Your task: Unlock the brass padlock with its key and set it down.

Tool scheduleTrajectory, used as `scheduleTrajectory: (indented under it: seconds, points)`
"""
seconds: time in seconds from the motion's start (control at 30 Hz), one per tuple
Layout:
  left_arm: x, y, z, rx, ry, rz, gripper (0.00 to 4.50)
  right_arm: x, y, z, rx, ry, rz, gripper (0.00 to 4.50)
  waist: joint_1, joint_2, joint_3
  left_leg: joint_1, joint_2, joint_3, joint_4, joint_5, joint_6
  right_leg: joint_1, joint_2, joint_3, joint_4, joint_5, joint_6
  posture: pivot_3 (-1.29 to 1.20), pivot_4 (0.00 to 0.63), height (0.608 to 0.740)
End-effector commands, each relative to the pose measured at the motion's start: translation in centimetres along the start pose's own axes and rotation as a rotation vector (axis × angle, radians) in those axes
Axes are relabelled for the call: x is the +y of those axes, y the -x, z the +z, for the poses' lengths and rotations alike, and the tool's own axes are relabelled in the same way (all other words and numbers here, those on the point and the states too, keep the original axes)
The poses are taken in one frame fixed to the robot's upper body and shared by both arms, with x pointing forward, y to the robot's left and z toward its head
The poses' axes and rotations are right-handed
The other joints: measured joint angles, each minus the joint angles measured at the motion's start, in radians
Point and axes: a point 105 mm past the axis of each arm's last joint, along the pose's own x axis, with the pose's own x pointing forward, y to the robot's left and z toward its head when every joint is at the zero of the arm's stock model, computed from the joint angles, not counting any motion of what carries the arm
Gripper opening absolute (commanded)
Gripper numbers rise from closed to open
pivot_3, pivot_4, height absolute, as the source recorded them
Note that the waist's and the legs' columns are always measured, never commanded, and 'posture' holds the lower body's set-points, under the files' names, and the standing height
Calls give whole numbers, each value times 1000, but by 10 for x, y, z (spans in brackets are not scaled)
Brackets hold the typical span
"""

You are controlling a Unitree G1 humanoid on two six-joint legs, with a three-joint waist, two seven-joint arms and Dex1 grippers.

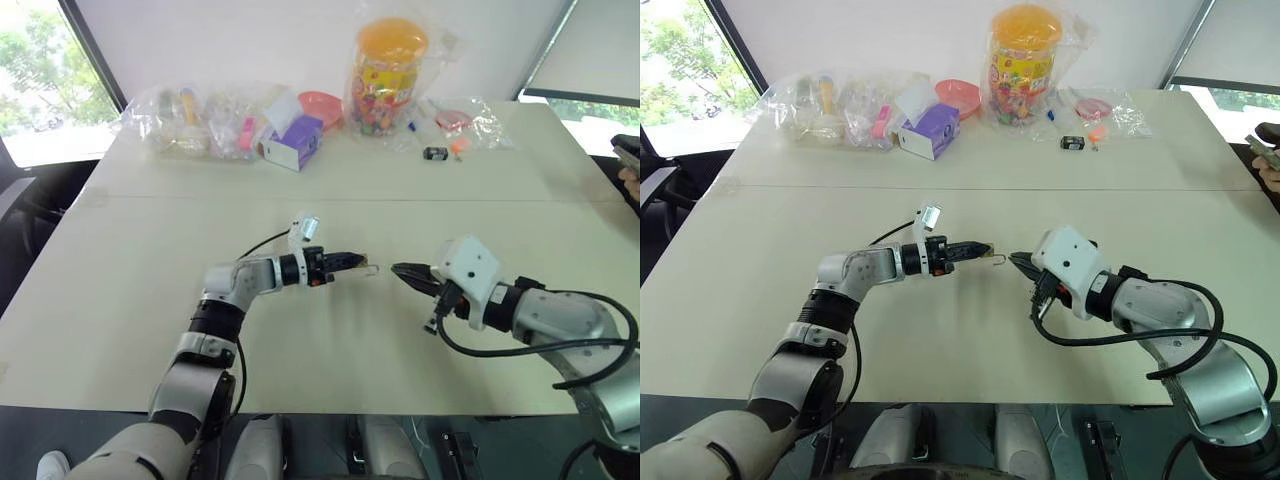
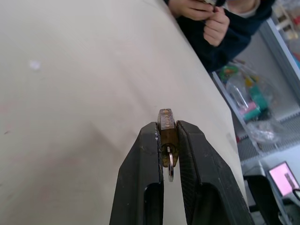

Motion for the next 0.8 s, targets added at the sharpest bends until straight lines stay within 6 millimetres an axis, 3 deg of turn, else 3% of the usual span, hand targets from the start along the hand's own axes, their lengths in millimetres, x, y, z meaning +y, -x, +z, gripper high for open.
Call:
scheduleTrajectory:
  seconds: [0.03, 0.13, 0.2, 0.23, 0.33, 0.63, 0.8]
  points:
    - [9, -3, -1, 1, -37, 52, 1759, 2, 3, 13, -40, 26, -26, 0, 1, 0, 0, 0, 0, 0, 0, 0, 0, 0, 0, 0, 0, 0, 0, 0, 150, 740]
    - [14, -1, -6, 16, -47, 63, 3372, 3, 2, 13, -40, 25, -28, 0, 3, 0, -1, 1, 0, 0, 0, 0, 0, 2, 0, 0, 0, 0, 0, 0, 150, 740]
    - [17, 3, -6, 23, -64, 78, 4258, 3, 2, 13, -37, 26, -26, 0, 2, 0, -1, 4, 0, 0, 0, 0, 0, 5, 0, 0, 0, 0, 0, 0, 150, 740]
    - [19, 7, -5, 30, -100, 90, 4492, 3, 2, 12, -29, 35, -23, 0, 1, 0, -1, 7, 0, 0, 0, 0, 0, 8, 0, 0, 0, 0, 0, 0, 150, 740]
    - [12, 27, 8, 30, -229, 85, 4492, 2, 6, 10, -3, 54, -10, 0, -13, -1, -1, 18, 1, 0, -3, 0, 1, 18, 1, 0, -3, 0, 0, 0, 150, 740]
    - [-20, 71, 19, 120, -641, -15, 4492, -6, 20, 1, 81, 83, 53, 0, 11, 0, 0, 15, 1, -1, -6, 0, 0, 15, -1, 0, -6, -1, -1, 0, 150, 740]
    - [-36, 88, 27, 113, -733, -46, 4492, -15, 24, -3, 109, 90, 60, 0, 22, 0, 0, 15, 1, 0, -6, -1, 1, 17, -3, 0, -9, -1, -1, 0, 150, 740]
